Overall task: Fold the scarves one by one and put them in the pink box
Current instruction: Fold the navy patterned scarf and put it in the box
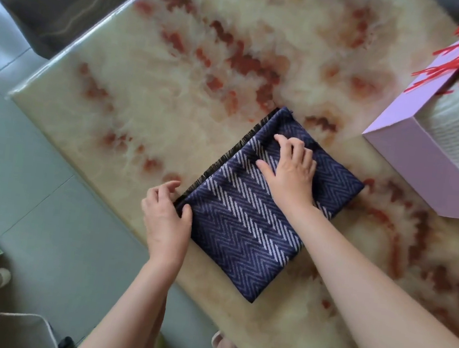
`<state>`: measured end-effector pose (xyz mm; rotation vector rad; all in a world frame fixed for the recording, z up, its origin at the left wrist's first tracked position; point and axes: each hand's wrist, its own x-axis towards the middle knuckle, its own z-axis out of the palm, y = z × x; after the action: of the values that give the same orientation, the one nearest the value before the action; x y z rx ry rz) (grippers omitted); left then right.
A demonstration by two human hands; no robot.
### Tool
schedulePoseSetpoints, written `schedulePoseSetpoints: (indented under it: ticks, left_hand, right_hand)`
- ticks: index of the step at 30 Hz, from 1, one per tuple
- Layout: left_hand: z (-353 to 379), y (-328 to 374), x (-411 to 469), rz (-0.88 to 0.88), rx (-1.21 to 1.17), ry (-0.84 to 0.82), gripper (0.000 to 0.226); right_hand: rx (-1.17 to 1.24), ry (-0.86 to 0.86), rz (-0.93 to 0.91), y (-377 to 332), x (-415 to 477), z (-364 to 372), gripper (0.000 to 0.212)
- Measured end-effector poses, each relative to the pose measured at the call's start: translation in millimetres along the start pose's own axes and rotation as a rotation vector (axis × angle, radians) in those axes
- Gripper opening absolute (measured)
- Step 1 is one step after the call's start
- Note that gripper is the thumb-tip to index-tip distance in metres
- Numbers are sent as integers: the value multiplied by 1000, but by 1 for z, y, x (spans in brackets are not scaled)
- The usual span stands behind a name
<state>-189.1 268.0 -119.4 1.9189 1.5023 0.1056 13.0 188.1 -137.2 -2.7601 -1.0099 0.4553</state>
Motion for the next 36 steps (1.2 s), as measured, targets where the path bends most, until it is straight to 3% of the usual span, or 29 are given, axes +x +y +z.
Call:
schedulePoseSetpoints:
  ticks: [4, 9, 12, 15, 20, 26, 31, 36]
  left_hand:
    - [-7, 13, 13, 68, 86, -158, 50]
    - [-14, 16, 33, 97, 178, -273, 55]
    - [-21, 23, 40, 36, 178, -361, 54]
    - [-23, 29, 39, 1, 168, -435, 52]
    - [-22, 31, 36, -33, 234, -543, 33]
    - [-30, 28, 35, -69, 131, -637, 18]
    - [-43, 34, 28, -5, 56, -677, 19]
    - [-53, 47, 30, -27, -228, -666, 35]
  right_hand:
    - [276, 135, 118, -3, -34, -4, 58]
    - [646, 412, 614, -4, -124, 12, 63]
    - [913, 350, 958, -14, -168, 14, 58]
    - [1221, 218, 1100, -24, -191, 16, 35]
    - [1336, 146, 1176, -29, -196, 19, 14]
    - [1344, 116, 1155, -29, -200, 14, 20]
    - [1452, 183, 1016, -35, -211, 5, 49]
    - [1396, 223, 820, -30, -216, -10, 34]
